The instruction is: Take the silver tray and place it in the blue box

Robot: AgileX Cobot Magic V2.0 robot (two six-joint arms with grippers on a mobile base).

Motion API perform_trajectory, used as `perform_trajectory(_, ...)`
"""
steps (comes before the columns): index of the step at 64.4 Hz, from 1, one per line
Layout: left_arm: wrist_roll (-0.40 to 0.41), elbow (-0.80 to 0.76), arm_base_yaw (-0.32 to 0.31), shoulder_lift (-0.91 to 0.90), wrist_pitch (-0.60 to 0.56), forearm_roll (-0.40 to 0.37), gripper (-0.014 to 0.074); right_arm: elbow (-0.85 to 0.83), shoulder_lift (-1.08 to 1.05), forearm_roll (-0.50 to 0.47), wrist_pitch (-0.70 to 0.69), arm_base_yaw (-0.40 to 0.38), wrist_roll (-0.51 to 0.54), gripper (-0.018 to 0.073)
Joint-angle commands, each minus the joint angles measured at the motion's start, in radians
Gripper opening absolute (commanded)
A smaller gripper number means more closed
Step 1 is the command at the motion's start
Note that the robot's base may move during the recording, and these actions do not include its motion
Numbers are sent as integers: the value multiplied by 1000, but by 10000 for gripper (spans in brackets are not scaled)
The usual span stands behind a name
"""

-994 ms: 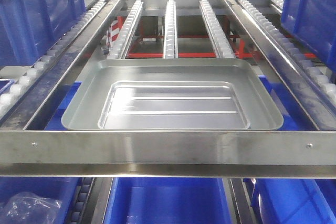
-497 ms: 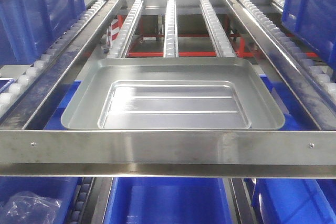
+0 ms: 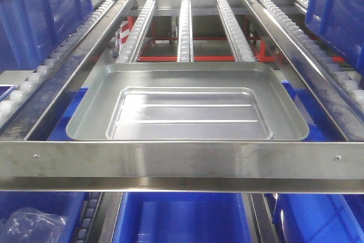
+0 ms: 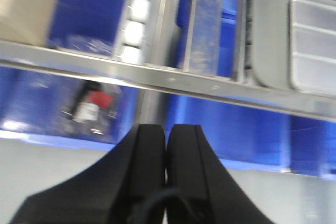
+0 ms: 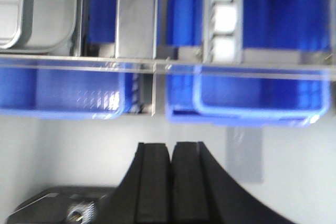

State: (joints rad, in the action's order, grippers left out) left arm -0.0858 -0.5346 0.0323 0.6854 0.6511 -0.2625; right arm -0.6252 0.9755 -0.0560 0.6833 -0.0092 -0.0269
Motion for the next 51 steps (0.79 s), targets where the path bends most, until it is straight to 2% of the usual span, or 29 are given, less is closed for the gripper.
perform_trajectory(1,2,-37,-1,61,-119,-140,-15,-39,24,-97,-53,-2,9,53)
perform_trajectory(5,2,-37,-1,98,-135,-165,-15,-39,36,-148,-58,-2,9,53)
perform_trajectory(16,2,-47,-14,171,-97,-170,-15,-55,41,-181,-54,1,9,54)
perform_trajectory(23,2,-110,-97,191,-8,-172,-8,-103,50,-179,40,49,-3,58)
perform_trajectory(28,16,-148,-184,209,-28,-157,-8,-128,67,-158,40,104,-77,60)
perform_trajectory(30,48,-161,-217,223,-48,-134,-8,-135,77,-136,33,123,-117,60)
perform_trajectory(33,144,-181,-260,253,-61,-74,-8,-148,95,-75,28,162,-201,60)
perform_trajectory(36,228,-206,-302,299,-57,17,-8,-167,121,24,35,210,-305,60)
perform_trajectory(41,379,-261,-397,381,-49,214,-8,-207,163,192,55,296,-468,60)
perform_trajectory(44,454,-294,-446,427,-45,285,-8,-230,192,267,57,344,-529,60)
perform_trajectory(47,492,-330,-493,472,-44,323,-7,-257,221,311,51,391,-561,60)
perform_trajectory(51,493,-387,-547,541,-48,325,-7,-299,268,324,45,446,-565,60)
